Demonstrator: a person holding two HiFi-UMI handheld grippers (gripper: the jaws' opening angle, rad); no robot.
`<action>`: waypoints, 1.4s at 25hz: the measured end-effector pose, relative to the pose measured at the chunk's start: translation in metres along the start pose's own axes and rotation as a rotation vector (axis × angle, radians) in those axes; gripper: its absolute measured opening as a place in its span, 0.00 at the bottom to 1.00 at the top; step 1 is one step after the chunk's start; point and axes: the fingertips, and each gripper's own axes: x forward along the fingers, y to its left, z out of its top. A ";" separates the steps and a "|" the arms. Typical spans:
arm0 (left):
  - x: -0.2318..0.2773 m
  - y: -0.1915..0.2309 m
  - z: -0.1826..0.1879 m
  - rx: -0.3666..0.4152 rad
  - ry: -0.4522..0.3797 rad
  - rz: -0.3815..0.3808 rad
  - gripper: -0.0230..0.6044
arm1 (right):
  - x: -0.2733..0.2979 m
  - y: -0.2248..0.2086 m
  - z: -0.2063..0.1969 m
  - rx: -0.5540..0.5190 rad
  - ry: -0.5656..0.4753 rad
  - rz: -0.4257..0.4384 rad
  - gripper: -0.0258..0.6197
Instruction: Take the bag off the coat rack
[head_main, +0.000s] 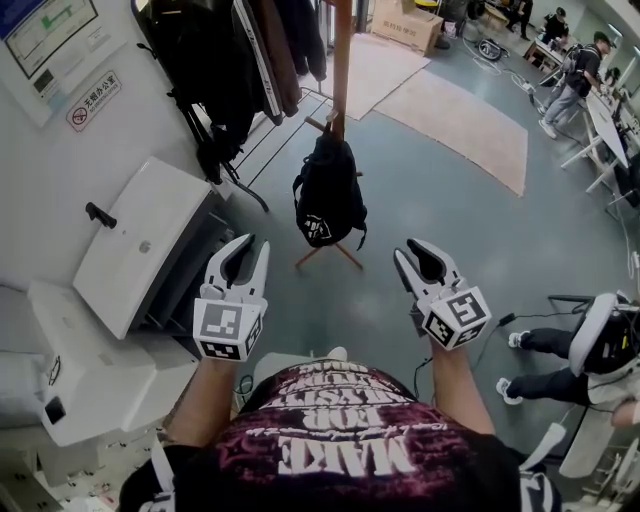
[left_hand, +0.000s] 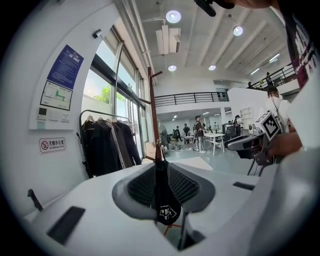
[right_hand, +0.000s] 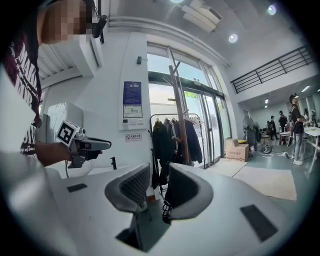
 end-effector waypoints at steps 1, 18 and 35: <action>0.000 -0.001 -0.002 0.000 0.008 0.002 0.14 | 0.000 -0.001 -0.003 0.008 0.004 0.001 0.23; 0.040 0.024 -0.017 -0.037 0.022 -0.071 0.14 | 0.056 0.000 -0.005 0.034 0.034 0.012 0.23; 0.122 0.076 0.013 0.005 -0.033 -0.131 0.14 | 0.113 -0.042 0.017 0.031 0.022 -0.086 0.23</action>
